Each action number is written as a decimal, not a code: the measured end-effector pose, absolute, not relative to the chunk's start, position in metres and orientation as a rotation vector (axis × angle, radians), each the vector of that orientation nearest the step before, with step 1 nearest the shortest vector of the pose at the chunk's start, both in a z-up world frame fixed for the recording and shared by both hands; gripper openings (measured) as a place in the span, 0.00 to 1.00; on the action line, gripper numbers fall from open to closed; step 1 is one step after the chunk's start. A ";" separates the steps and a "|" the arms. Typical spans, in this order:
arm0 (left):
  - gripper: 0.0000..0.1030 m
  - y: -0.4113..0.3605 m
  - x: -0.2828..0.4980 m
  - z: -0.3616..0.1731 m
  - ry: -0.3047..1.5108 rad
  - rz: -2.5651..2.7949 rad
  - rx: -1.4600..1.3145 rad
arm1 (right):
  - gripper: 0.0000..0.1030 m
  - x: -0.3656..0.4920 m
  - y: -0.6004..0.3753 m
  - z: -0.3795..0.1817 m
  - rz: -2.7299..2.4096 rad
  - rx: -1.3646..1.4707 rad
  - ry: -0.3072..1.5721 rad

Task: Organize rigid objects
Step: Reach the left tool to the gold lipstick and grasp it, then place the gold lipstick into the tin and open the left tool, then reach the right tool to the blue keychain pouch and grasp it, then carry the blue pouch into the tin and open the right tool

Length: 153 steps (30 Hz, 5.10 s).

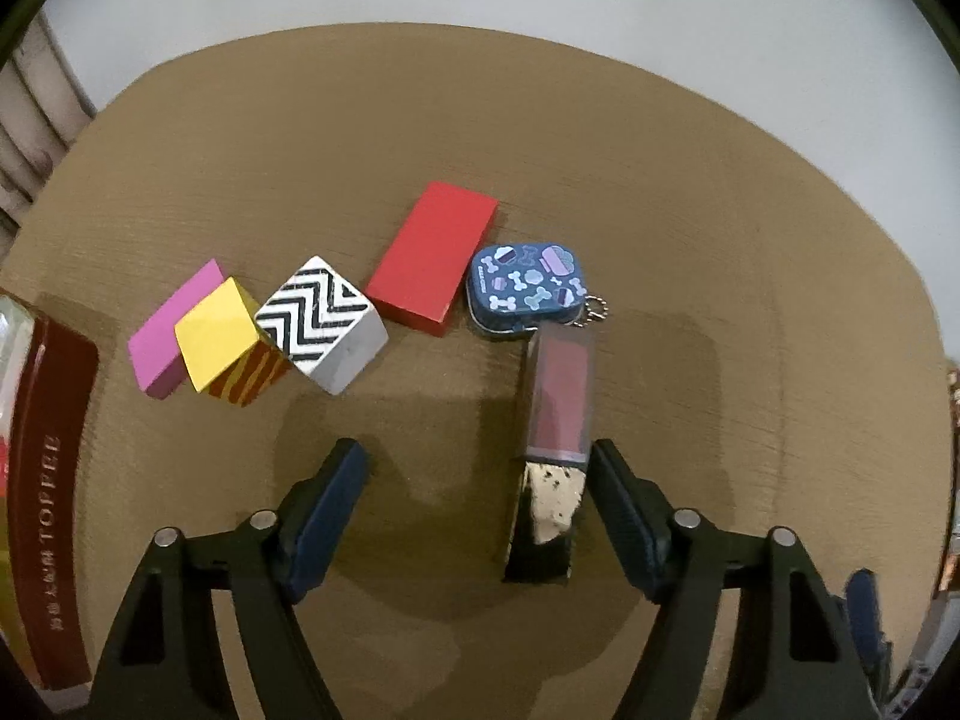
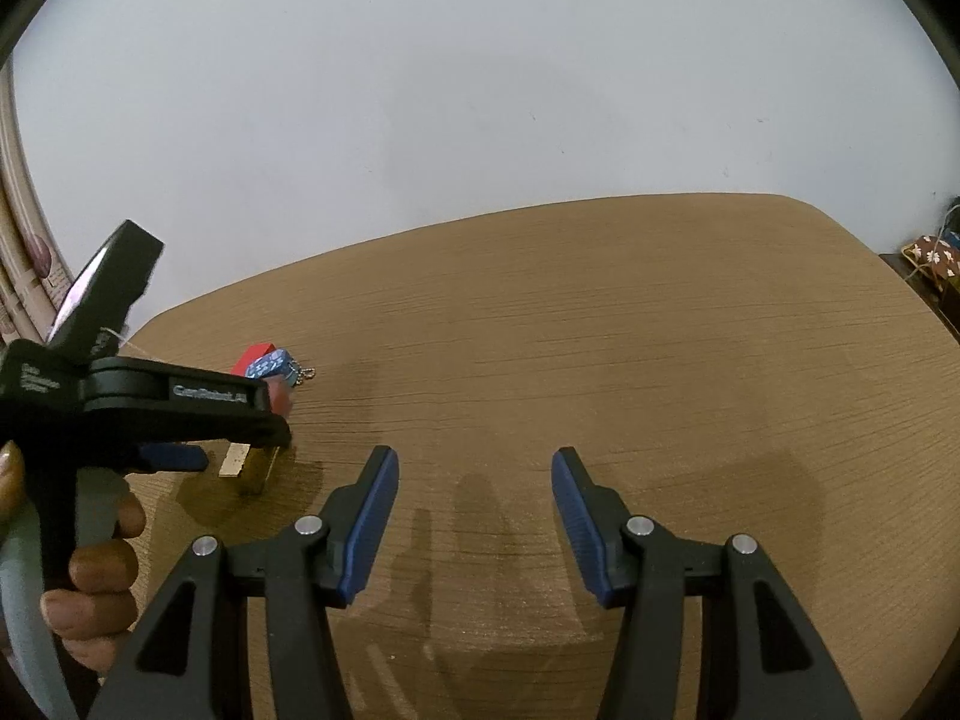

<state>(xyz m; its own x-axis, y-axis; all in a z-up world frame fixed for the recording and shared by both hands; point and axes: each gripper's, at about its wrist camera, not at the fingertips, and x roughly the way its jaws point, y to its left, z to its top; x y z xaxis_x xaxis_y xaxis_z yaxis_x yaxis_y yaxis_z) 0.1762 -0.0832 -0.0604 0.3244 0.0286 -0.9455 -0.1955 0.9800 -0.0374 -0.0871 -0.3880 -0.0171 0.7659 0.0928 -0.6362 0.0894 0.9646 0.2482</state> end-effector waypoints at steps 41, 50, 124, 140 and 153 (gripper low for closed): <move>0.17 0.188 0.049 -0.042 1.310 0.151 -0.104 | 0.53 -0.040 -0.369 -0.040 -0.050 0.250 0.804; 0.26 0.220 0.041 -0.044 1.301 0.258 -0.102 | 0.53 -0.036 -0.366 -0.046 -0.051 0.244 0.817; 0.85 0.063 -0.098 -0.032 1.217 -0.036 -0.129 | 0.38 0.041 -0.128 0.077 0.849 -0.238 0.915; 0.85 0.151 -0.155 -0.023 1.152 0.127 -0.201 | 0.38 -0.016 0.099 0.017 0.997 -0.485 1.013; 0.85 0.162 -0.159 -0.031 1.157 0.131 -0.219 | 0.38 -0.006 0.138 -0.031 0.914 -0.546 1.100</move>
<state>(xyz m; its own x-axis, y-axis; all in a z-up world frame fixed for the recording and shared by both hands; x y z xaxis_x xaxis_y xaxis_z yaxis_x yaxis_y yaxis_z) -0.1588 0.1623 -0.0315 0.3978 -0.0102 -0.9174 -0.2145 0.9712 -0.1038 -0.0060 0.1378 -0.0315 0.1620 0.3501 -0.9226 -0.8424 0.5360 0.0555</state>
